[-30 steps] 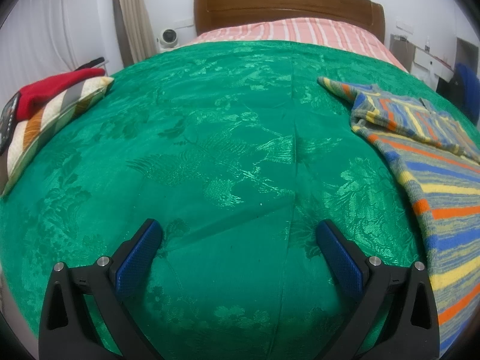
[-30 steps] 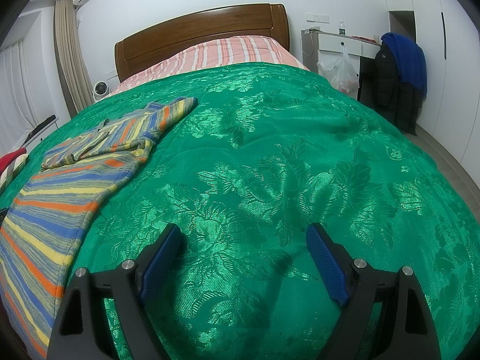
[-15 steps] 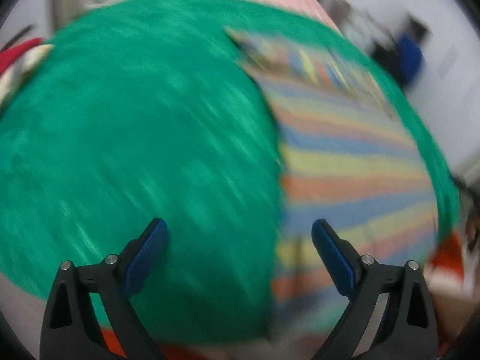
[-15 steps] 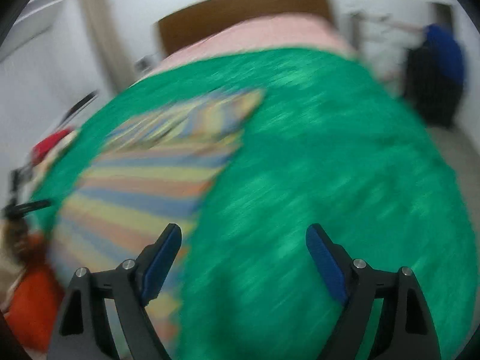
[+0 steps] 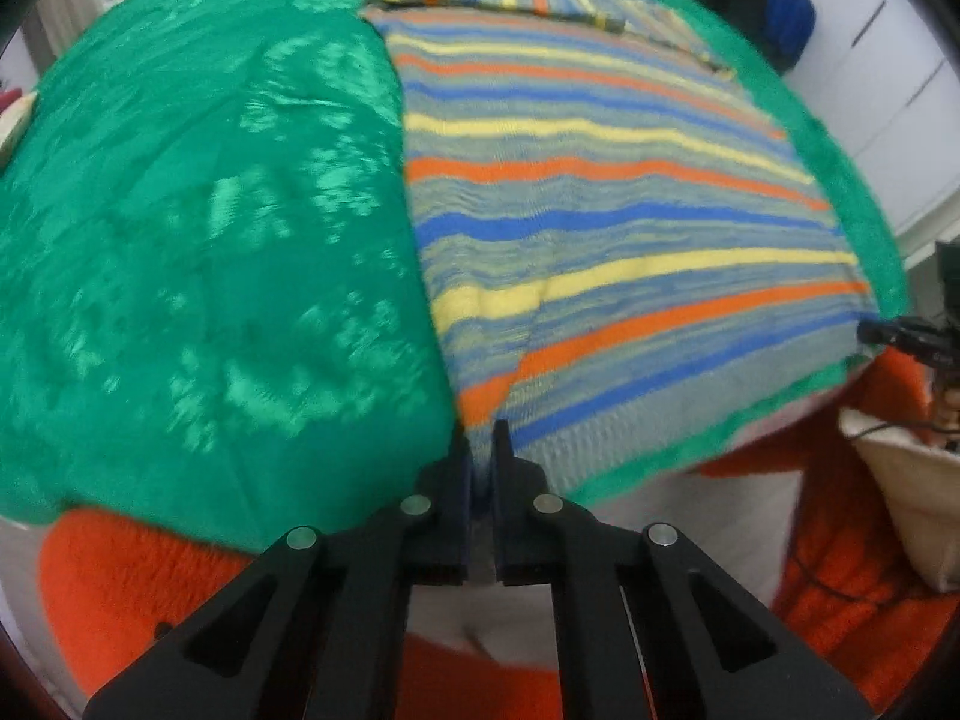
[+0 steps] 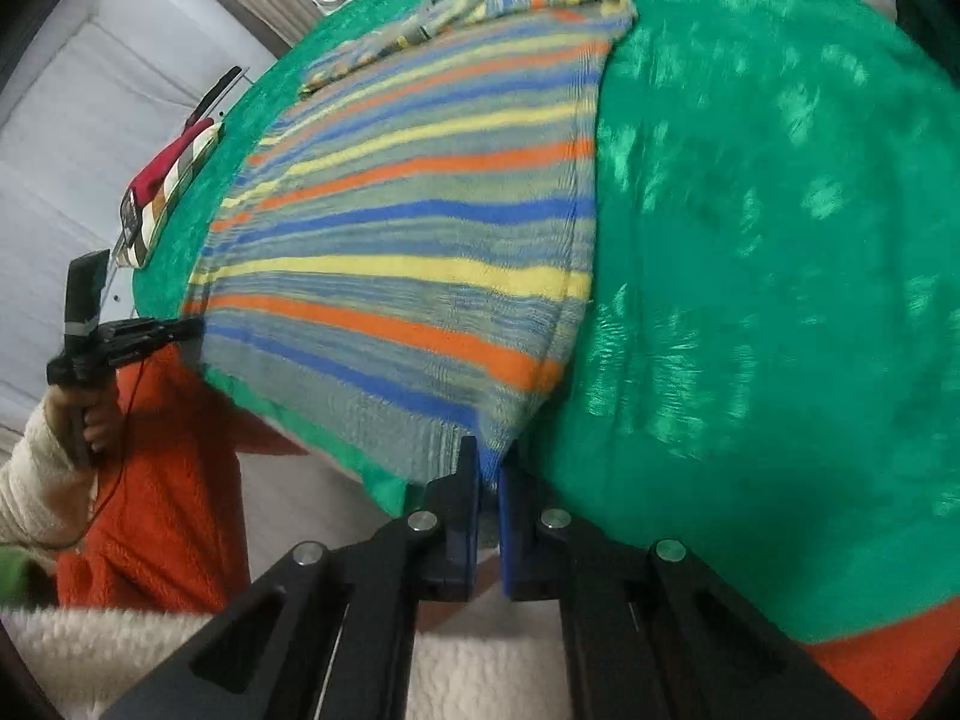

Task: Fold small clothes
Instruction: 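Grasp the sweater hem with both grippers and lift it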

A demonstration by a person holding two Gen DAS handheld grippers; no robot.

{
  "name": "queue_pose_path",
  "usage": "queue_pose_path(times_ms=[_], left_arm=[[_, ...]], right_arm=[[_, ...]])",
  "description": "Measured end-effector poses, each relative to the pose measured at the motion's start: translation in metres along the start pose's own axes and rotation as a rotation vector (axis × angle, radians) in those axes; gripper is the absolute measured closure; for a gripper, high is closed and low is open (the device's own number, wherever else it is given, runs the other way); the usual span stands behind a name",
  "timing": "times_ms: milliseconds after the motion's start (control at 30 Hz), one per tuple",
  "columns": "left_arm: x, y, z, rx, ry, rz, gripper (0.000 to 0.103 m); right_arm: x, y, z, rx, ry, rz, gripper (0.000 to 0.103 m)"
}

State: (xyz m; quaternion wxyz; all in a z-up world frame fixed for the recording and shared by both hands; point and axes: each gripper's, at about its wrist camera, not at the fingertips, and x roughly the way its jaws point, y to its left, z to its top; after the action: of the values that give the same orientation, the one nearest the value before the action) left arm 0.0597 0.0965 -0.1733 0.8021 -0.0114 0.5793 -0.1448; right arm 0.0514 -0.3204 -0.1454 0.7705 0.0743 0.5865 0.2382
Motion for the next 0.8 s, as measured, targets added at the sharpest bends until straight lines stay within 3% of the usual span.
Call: queue_pose_path(times_ms=[200,300,400,533,633,800], left_arm=[[-0.013,0.004,-0.012,-0.003,0.007,-0.043,0.101],[-0.017,0.017,-0.001,-0.062,-0.013,-0.113,0.101],[-0.033,0.037,0.023,-0.129,-0.068,-0.203,0.101],[-0.044,0.061,0.083,-0.201,-0.17,-0.273,0.1],[-0.038,0.066,0.136,-0.208,-0.226,-0.248,0.1],[-0.007,0.076,0.245,-0.23,-0.261,-0.16,0.1]], right_arm=[[-0.026,0.011,-0.015,-0.026,0.006,-0.02,0.099],[-0.026,0.003,-0.012,0.019,-0.002,0.015,0.099],[-0.038,-0.012,0.004,0.065,-0.065,0.09,0.099],[-0.053,-0.028,0.053,0.097,-0.189,0.168,0.098],[-0.053,-0.043,0.108,0.095,-0.307,0.154,0.098],[-0.037,-0.076,0.215,0.143,-0.415,0.138,0.098]])
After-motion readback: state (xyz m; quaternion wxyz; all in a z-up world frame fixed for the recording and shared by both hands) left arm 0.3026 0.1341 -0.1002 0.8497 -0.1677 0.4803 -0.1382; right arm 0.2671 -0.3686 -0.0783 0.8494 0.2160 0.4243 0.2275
